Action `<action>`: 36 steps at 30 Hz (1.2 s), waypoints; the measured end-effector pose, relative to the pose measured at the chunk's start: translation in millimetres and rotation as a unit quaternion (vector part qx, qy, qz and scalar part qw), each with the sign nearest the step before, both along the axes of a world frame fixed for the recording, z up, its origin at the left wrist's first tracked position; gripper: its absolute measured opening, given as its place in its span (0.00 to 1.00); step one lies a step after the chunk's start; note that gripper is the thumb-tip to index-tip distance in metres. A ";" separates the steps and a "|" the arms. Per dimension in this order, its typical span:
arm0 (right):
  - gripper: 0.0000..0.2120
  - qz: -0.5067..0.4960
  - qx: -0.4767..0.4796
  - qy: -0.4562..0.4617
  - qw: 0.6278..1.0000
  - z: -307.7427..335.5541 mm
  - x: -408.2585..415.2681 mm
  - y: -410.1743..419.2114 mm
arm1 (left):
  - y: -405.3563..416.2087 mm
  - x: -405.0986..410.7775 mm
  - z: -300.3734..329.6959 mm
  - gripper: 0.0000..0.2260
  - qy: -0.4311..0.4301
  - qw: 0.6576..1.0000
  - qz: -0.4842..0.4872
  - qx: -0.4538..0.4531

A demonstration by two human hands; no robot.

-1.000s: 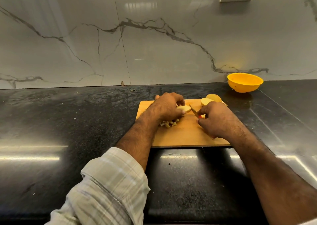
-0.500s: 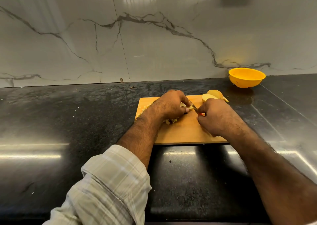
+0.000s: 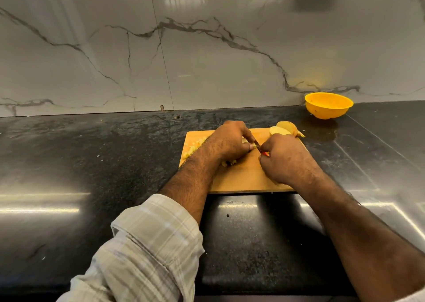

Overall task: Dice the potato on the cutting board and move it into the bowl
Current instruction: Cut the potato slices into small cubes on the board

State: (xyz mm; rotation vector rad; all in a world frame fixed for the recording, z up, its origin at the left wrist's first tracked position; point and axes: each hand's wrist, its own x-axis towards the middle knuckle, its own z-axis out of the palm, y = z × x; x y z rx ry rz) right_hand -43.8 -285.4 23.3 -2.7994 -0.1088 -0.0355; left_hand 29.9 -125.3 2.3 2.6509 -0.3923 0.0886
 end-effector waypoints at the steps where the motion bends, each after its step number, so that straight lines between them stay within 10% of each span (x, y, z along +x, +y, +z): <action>1: 0.18 0.002 -0.003 0.002 1.000 -0.3 -0.5 0.3 | -0.4 0.1 0.4 0.08 -0.001 1.000 0.000 0.002; 36: 0.18 0.014 -0.020 -0.005 1.000 1.4 1.9 6.0 | 6.3 -5.9 13.3 0.07 0.023 0.999 0.023 0.008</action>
